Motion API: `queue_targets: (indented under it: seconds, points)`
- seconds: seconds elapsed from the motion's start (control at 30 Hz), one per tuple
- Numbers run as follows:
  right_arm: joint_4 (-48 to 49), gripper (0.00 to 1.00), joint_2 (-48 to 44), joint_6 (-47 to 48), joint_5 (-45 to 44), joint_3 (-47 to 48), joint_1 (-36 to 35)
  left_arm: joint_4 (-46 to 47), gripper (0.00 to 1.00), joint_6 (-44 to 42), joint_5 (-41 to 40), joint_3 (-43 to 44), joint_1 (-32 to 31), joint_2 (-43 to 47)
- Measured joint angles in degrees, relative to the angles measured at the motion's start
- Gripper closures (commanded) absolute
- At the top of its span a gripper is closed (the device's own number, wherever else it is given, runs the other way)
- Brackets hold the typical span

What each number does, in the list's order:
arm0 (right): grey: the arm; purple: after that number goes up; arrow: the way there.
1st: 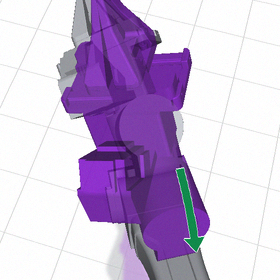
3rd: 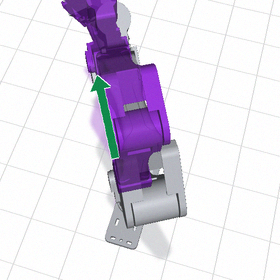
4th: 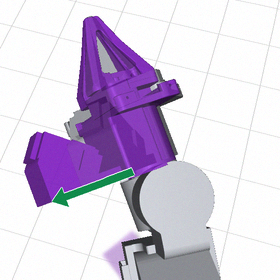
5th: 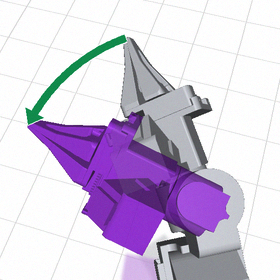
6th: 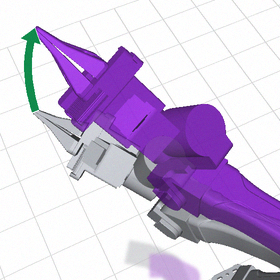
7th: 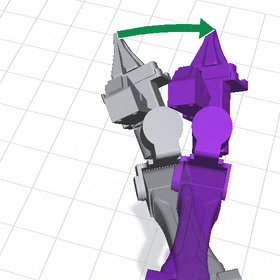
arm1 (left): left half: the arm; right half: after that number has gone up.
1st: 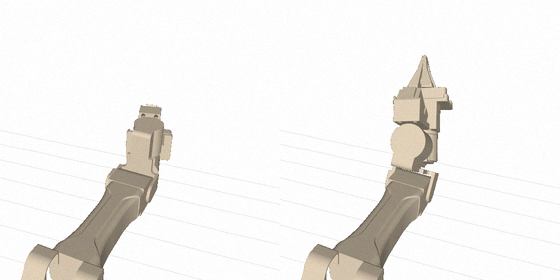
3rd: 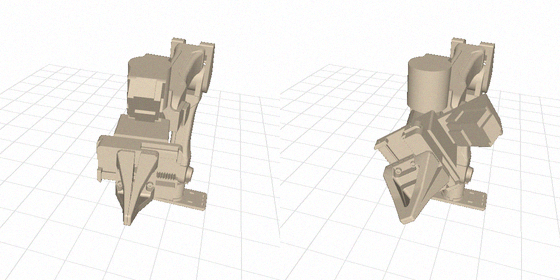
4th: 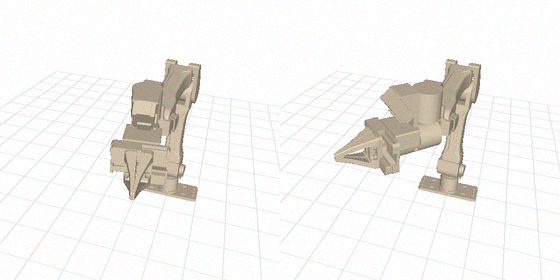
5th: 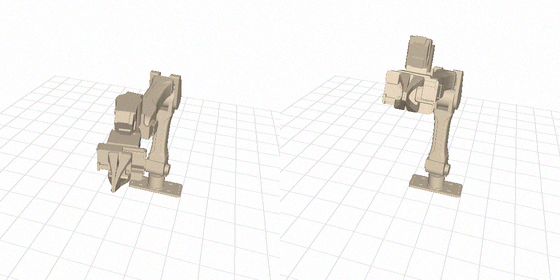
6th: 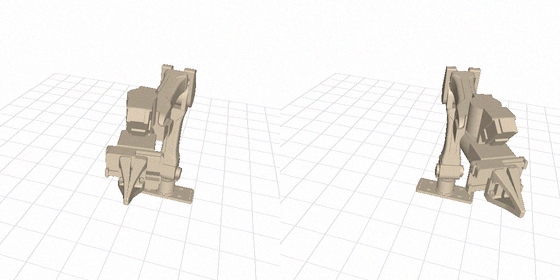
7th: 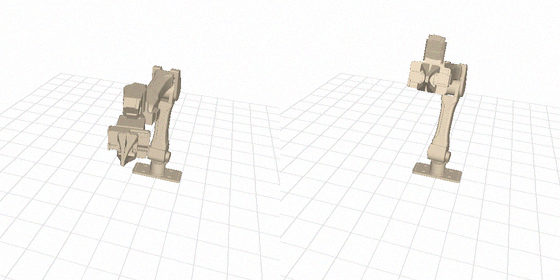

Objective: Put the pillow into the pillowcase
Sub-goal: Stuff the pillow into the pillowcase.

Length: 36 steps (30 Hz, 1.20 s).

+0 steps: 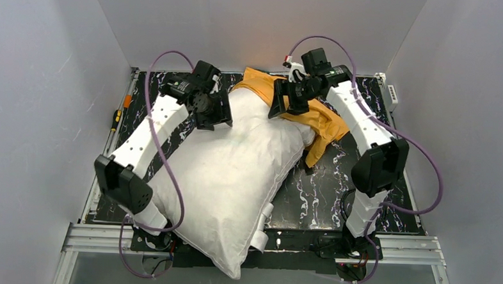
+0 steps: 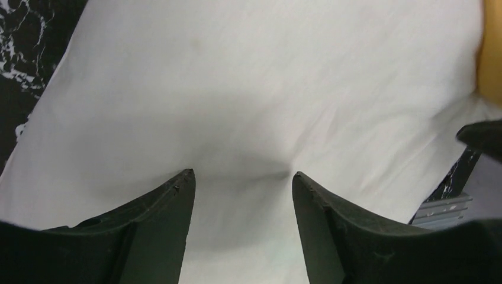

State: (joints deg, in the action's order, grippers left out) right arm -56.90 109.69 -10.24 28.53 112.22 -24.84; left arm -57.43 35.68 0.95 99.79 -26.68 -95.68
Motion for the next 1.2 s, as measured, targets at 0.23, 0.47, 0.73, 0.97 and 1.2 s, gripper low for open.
queue_targets:
  seconds: [0.23,0.47,0.73,0.97,1.2]
  points:
    - [0.1,0.02,-12.6,-0.4,-11.4,-9.4,3.8,-4.2,0.35,-1.2,-1.5,-4.2,-1.3,10.1]
    - [1.5,0.02,-20.3,-3.1,-18.8,-19.7,9.6,-6.2,0.33,-3.3,-4.9,1.3,-12.0,6.4]
    - [4.3,0.26,-17.4,-5.9,-20.6,-35.5,12.8,-7.7,0.30,-5.2,-7.7,13.2,-24.3,-7.0]
    - [8.9,0.96,-9.5,-5.0,-16.7,-37.9,12.8,-8.8,0.42,-5.1,-11.1,11.8,-26.3,-12.5]
    - [6.8,0.99,-9.5,-2.1,-11.3,-35.8,12.9,-8.2,0.76,-4.5,-10.1,9.7,-21.7,-12.5]
